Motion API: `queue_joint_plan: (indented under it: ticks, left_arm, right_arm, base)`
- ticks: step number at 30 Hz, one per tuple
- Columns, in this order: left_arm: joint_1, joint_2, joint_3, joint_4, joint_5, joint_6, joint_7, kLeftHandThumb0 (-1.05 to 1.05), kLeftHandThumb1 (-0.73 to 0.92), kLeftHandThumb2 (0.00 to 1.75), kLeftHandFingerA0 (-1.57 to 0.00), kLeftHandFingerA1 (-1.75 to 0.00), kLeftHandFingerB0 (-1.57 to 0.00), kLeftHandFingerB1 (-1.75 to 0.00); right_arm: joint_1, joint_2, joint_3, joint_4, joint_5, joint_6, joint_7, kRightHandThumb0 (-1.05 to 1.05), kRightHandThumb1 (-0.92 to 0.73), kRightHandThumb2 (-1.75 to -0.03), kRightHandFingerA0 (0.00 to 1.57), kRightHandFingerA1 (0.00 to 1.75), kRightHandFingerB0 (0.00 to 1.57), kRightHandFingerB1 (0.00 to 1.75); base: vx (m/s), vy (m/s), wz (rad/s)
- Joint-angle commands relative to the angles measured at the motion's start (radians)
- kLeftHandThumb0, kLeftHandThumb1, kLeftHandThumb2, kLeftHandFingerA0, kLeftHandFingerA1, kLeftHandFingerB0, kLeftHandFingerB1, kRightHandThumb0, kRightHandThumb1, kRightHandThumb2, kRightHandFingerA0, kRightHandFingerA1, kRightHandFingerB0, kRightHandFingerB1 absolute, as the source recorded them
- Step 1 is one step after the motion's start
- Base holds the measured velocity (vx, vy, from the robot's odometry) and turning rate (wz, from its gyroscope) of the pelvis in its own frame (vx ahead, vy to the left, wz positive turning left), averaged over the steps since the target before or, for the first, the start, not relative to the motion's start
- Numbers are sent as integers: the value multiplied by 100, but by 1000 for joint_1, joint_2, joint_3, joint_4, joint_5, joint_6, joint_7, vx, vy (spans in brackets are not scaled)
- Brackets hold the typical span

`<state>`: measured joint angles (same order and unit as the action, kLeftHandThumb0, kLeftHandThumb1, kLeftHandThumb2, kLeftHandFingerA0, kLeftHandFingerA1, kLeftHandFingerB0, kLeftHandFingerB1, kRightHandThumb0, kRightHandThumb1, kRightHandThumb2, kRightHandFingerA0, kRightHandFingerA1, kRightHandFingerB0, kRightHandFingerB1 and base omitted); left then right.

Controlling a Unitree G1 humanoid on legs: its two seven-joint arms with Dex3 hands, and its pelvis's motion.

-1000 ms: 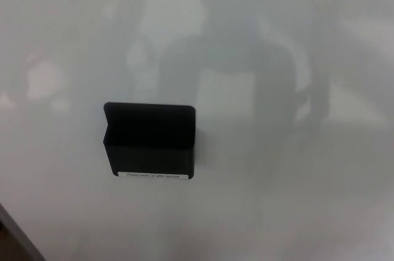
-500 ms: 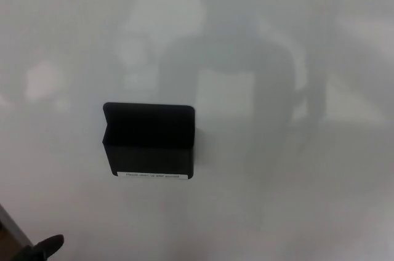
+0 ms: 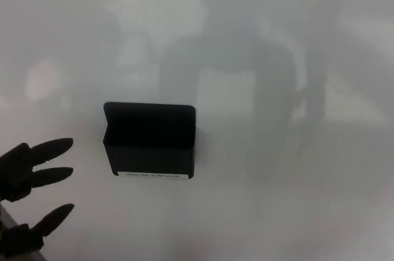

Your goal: A magnetic marker holder is on the left hand side of the white board, the robot put the index and middle finger into the opening of the container and pull off the magnetic holder and hand it to a human on the left hand side.

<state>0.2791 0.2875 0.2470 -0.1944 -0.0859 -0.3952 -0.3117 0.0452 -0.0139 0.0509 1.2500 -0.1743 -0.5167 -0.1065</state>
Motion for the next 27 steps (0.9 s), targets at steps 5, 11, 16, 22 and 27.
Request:
queue_joint_plan:
  ticks: [5, 11, 16, 22, 27]
  left_arm:
    - [-242, 327, -84, -465, 263, 272, -196, 5, 46, 53, -58, -39, -46, -36]
    - [-376, 408, -191, -485, 292, 416, -252, 2, 46, 53, -58, -39, -45, -36]
    - [-512, 428, -321, -462, 342, 503, -309, 0, 47, 54, -56, -39, -43, -36]
    - [-611, 418, -436, -433, 383, 601, -356, -2, 48, 55, -56, -40, -41, -36]
    - [-684, 413, -537, -364, 426, 655, -416, -9, 52, 55, -44, -36, -38, -34]
  right_arm:
    - [-12, -29, 11, 35, -30, -93, -50, -41, -79, -64, 80, 51, 19, 28]
    - [-14, -28, 9, 41, -28, -97, -51, -44, -78, -67, 81, 50, 20, 29]
    - [-15, -28, 14, 44, -35, -98, -63, -43, -79, -67, 81, 50, 21, 30]
    - [-19, -27, 13, 45, -31, -106, -60, -40, -79, -64, 79, 50, 20, 28]
    - [-12, -30, 14, 46, -34, -114, -57, -44, -78, -67, 81, 51, 20, 29]
  base:
    - [0, 0, 0]
    - [0, 0, 0]
    - [0, 0, 0]
    - [0, 0, 0]
    - [0, 0, 0]
